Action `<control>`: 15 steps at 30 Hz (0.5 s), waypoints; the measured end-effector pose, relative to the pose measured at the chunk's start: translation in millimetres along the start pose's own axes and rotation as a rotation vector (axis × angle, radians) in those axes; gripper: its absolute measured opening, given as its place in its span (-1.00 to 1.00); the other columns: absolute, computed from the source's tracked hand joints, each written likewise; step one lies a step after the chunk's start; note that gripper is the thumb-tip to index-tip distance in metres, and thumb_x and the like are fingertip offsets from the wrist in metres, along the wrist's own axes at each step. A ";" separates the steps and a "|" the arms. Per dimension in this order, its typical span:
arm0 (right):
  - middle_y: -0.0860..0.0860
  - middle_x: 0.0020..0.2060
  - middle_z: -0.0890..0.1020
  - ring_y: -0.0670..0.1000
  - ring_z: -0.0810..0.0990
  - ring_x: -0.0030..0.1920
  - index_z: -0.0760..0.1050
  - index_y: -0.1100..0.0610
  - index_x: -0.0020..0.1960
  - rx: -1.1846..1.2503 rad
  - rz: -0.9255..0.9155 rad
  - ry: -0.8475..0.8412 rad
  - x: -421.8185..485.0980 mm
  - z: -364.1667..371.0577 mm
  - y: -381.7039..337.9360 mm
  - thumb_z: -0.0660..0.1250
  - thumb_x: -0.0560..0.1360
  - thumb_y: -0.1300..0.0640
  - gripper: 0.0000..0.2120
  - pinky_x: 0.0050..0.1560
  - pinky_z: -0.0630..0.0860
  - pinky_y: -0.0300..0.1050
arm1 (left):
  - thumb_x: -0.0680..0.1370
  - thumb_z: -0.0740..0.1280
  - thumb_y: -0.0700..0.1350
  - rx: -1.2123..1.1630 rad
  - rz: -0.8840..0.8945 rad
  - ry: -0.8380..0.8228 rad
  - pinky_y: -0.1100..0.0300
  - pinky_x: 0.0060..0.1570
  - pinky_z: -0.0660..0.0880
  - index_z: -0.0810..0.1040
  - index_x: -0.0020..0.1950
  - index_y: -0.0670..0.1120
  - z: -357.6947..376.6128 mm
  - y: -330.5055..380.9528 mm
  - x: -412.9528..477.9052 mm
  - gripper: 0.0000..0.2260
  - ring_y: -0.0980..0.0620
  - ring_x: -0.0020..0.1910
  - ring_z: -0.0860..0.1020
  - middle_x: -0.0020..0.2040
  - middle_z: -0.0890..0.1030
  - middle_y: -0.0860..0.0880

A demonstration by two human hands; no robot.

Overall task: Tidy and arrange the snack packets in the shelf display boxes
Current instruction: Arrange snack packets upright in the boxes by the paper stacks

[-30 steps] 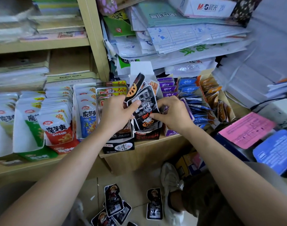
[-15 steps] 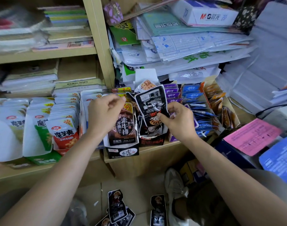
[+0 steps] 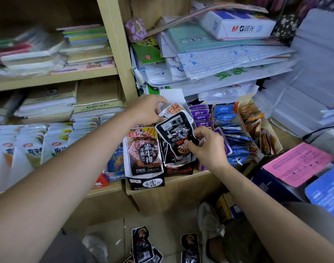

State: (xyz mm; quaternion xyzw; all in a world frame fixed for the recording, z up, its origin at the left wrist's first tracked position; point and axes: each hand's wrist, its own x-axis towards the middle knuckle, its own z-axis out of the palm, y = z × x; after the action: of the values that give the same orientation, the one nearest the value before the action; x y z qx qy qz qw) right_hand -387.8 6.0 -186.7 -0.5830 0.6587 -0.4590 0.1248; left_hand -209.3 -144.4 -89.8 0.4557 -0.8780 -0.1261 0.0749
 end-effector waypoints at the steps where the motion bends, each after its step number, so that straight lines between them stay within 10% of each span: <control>1: -0.16 -0.29 0.56 -0.16 0.50 -0.34 0.51 0.05 -0.12 0.002 0.002 -0.002 0.2 0.2 -0.5 0.54 0.45 0.09 -0.80 -0.33 0.39 -0.33 | 0.47 0.56 -0.10 -0.046 -0.021 -0.003 0.13 0.09 0.50 0.54 0.39 0.02 0.1 0.5 0.4 -0.49 0.00 0.08 0.60 0.05 0.69 0.05; 15: -0.16 -0.25 0.55 -0.20 0.51 -0.22 0.55 0.09 -0.04 0.035 0.052 -0.009 9.4 -2.5 -1.0 0.55 0.44 0.06 -0.78 -0.22 0.39 -0.51 | 0.61 0.39 -0.18 -0.671 0.049 0.288 0.08 -0.19 0.67 0.55 0.05 0.02 -40.2 -8.0 -95.2 -0.90 -0.14 -0.02 0.66 0.07 0.60 -0.12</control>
State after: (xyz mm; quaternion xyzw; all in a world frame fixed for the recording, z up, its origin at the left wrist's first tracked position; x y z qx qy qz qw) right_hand -391.6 -1.1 -181.1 -0.5655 0.6649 -0.4643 0.1500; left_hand -138.5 -77.0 -55.2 0.3976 -0.7790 -0.3396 0.3460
